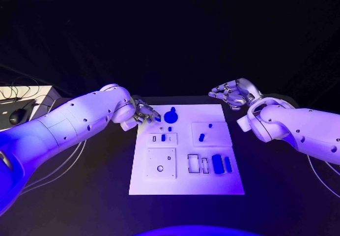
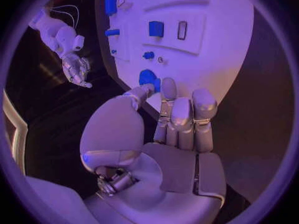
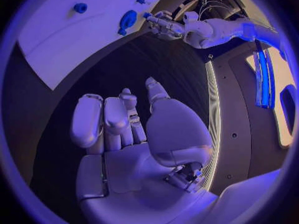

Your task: Assemble the parts on the task board

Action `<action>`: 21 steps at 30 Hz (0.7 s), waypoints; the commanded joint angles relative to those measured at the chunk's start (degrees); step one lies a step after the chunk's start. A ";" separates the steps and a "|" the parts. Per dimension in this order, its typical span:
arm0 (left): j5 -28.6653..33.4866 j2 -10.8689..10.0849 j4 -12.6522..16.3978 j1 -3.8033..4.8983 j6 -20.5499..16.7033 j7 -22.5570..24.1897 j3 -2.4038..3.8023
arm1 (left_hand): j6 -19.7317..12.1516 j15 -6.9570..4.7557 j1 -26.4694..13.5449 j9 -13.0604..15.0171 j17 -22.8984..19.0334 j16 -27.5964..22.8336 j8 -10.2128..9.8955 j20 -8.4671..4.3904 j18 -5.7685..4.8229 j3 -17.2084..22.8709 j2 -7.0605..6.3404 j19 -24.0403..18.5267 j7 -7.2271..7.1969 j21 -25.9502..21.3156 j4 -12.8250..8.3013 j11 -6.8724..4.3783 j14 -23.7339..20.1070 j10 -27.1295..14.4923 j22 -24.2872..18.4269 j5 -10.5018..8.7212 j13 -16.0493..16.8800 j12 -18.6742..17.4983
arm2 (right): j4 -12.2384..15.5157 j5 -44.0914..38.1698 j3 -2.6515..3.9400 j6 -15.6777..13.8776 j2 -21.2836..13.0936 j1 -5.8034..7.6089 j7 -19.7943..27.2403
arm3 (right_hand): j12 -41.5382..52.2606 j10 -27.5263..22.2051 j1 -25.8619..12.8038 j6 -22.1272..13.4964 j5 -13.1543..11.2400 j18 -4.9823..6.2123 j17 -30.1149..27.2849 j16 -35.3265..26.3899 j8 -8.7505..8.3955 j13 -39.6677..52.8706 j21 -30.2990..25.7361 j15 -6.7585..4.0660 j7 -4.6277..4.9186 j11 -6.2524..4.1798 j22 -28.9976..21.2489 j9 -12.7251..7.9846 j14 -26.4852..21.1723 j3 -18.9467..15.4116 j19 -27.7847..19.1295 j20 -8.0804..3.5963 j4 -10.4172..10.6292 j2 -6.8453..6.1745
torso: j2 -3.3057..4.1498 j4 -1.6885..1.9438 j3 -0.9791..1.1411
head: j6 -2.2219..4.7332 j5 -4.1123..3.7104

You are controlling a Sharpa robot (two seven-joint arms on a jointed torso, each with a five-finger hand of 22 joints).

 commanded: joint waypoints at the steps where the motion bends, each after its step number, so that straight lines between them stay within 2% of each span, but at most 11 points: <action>1: 1.80 -1.59 2.97 0.04 -2.12 -0.30 0.05 | 0.56 0.10 -0.46 0.09 0.11 -0.15 -0.16 -0.10 -0.59 6.23 0.16 0.38 -0.14 0.28 -6.05 -0.12 0.39 0.49 0.15 0.40 -0.01 -0.21 | -0.17 -0.16 0.03 0.07 0.01 0.02 0.36 | 0.20 -0.27 0.17 -0.05 0.29 0.20 0.11 -0.03 0.09 -0.04 -0.05 -0.10 0.32 0.01 8.98 -0.11 -0.27 -0.01 2.10 -0.03 -0.43 0.56 | -0.18 0.16 0.05 | -0.07 0.17; 10: 1.67 -8.00 13.35 -0.01 -3.65 -1.35 0.25 | 1.54 -0.03 -0.37 0.01 0.43 -0.50 -0.98 -0.43 -0.81 7.70 -0.76 0.85 -0.08 0.93 -7.01 -0.27 0.61 1.40 0.60 0.95 -0.15 -1.04 | -0.77 -0.17 0.03 0.07 0.10 0.01 0.42 | 0.20 -0.27 0.17 -0.05 0.29 0.20 0.11 -0.03 0.09 -0.04 -0.05 -0.10 0.32 0.01 8.98 -0.11 -0.27 -0.01 2.10 -0.03 -0.43 0.56 | -0.77 0.64 -0.08 | -0.29 0.06; 13: 1.29 -9.36 15.59 -0.09 -4.00 -1.47 0.25 | 1.60 -0.04 -0.36 0.01 0.45 -0.49 -1.04 -0.45 -0.83 7.72 -0.82 0.88 -0.09 0.98 -7.04 -0.28 0.63 1.45 0.64 0.99 -0.15 -1.10 | -0.93 -0.26 0.02 0.09 0.19 0.00 0.45 | 0.20 -0.27 0.17 -0.05 0.29 0.20 0.11 -0.03 0.09 -0.04 -0.05 -0.10 0.32 0.01 8.98 -0.11 -0.27 -0.01 2.10 -0.03 -0.43 0.56 | -0.93 0.71 -0.14 | -0.48 0.06; 18: -0.61 -12.17 20.35 -0.84 -5.56 -1.71 0.23 | 1.94 -0.09 -0.29 -0.04 0.38 -0.62 -1.37 -0.54 -0.90 7.85 -0.94 0.98 -0.11 1.09 -7.08 -0.34 0.65 1.74 0.72 1.05 -0.18 -1.42 | -1.17 -0.41 0.02 0.12 0.32 -0.06 0.53 | 0.20 -0.27 0.17 -0.05 0.29 0.20 0.11 -0.03 0.09 -0.04 -0.05 -0.10 0.32 0.01 8.98 -0.11 -0.27 -0.01 2.10 -0.03 -0.43 0.56 | -1.19 0.85 -0.29 | -0.60 0.13; 21: -2.34 -13.54 22.84 -1.47 -7.02 -2.12 0.14 | 2.14 -0.14 -0.30 0.00 0.42 -0.59 -1.53 -0.61 -0.94 8.09 -1.10 1.12 -0.14 1.29 -7.10 -0.38 0.71 1.99 0.84 1.06 -0.20 -1.64 | -1.25 -0.48 0.02 0.12 0.32 -0.12 0.57 | 0.20 -0.27 0.17 -0.05 0.29 0.20 0.11 -0.03 0.09 -0.04 -0.05 -0.10 0.32 0.01 8.98 -0.11 -0.27 -0.01 2.10 -0.03 -0.43 0.56 | -1.44 1.02 -0.42 | -0.98 0.27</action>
